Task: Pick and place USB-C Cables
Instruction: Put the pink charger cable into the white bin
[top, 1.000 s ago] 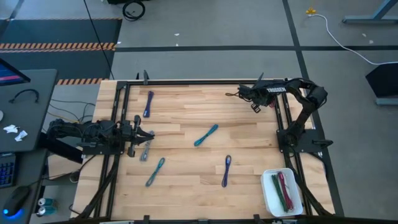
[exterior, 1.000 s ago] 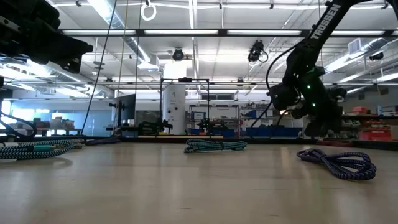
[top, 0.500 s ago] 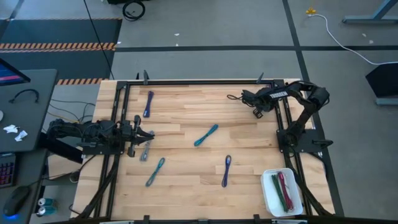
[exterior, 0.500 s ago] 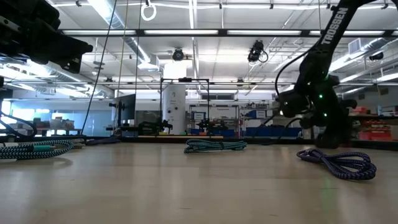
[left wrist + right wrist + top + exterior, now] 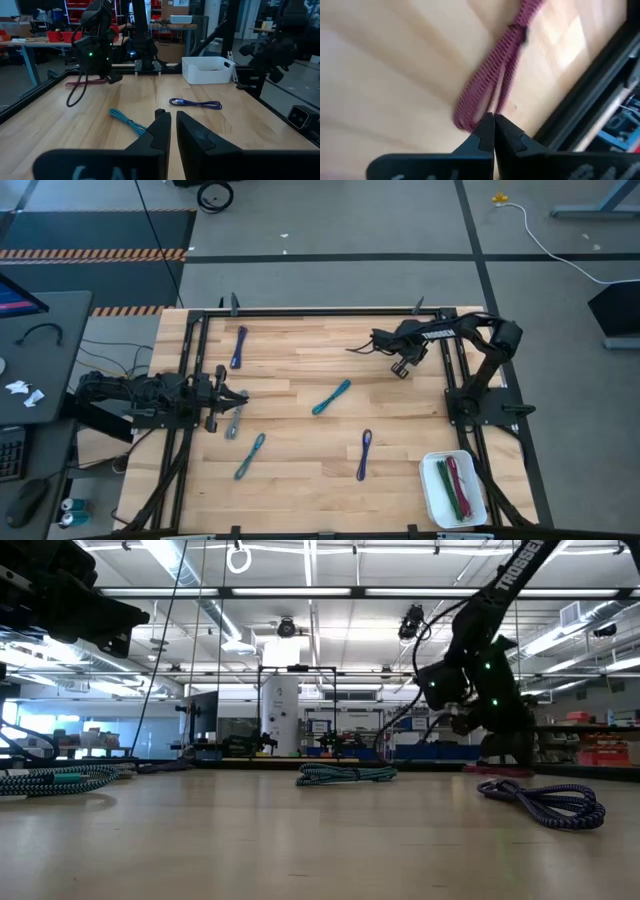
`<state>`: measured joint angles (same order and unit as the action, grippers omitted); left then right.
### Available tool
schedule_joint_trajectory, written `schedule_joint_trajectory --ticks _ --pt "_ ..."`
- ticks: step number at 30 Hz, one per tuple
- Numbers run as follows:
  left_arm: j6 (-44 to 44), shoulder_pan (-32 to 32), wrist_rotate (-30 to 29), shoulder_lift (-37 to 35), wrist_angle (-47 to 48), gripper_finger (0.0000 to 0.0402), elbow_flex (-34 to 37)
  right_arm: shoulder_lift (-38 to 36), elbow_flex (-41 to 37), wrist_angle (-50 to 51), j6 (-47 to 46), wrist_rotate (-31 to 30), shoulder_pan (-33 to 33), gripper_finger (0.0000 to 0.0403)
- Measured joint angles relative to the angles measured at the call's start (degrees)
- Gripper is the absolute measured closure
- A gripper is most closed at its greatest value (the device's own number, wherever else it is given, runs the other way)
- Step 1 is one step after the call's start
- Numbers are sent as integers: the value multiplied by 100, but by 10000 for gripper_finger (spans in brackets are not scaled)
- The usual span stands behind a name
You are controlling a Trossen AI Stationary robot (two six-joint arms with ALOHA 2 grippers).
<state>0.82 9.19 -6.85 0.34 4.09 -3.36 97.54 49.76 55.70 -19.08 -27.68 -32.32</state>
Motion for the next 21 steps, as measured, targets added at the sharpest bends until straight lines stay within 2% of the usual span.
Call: schedule_joint_trajectory --ticks 5,12,18,21 --pt "-2 0 1 0 -1 371 1 -83 203 353 -219 149 133 388" --pt "-1 -1 0 0 0 364 1 -751 203 166 -37 810 -245 346" --pt "0 0 2 0 1 366 2 -1552 -28 -873 246 1875 -804 280" --pt "-1 -2 2 0 0 370 1 -1674 -269 -1248 217 1929 -1040 247"
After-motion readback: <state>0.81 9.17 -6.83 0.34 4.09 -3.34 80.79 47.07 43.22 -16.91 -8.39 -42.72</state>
